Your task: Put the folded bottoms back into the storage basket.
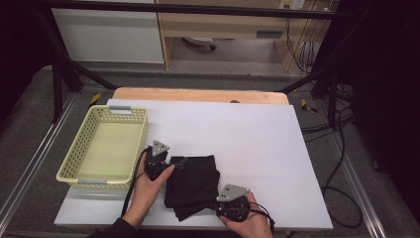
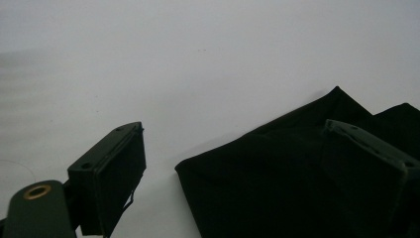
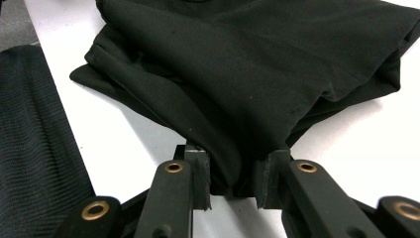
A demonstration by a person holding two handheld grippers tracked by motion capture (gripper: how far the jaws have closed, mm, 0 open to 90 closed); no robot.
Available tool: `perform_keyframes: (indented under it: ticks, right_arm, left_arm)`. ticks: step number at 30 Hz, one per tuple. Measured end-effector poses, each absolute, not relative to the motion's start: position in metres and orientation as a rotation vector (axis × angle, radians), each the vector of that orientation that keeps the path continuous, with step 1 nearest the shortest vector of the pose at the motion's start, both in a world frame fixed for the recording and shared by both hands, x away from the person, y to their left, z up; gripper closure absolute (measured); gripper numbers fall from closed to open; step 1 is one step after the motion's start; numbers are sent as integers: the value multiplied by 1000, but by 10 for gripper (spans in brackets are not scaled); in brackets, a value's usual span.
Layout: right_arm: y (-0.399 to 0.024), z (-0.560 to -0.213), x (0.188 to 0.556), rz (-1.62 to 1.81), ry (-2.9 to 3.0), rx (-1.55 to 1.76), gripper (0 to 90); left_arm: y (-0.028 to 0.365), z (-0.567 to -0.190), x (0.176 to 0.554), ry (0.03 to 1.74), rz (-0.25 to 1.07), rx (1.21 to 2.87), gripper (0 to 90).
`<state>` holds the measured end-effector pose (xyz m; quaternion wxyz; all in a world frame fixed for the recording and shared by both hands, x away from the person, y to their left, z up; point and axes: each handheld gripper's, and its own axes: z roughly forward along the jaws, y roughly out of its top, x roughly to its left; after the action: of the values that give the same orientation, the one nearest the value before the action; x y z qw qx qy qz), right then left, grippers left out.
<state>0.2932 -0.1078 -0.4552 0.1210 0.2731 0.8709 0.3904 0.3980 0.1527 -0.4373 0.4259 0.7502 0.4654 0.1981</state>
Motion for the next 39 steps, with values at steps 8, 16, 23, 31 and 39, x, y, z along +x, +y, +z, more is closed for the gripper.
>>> perform_keyframes:
  ticks: [8,16,23,31,39]
  right_arm:
    - [-107,-455,294,1139,2544,797,727]
    - [-107,-455,294,1137,2548,788,726]
    - [-106,-455,294,1129,2545,787,725]
    - [-106,-456,294,1131,2540,791,726]
    - [-106,-456,294,1136,2544,792,726]
  left_arm:
    - [155,-434,398,1165,474,1858,107]
    - [151,-441,410,1162,533,1911,153]
    - [149,-445,411,1170,487,1913,123]
    - [150,-446,413,1178,488,1945,120]
    - [150,-460,418,1236,481,1994,106]
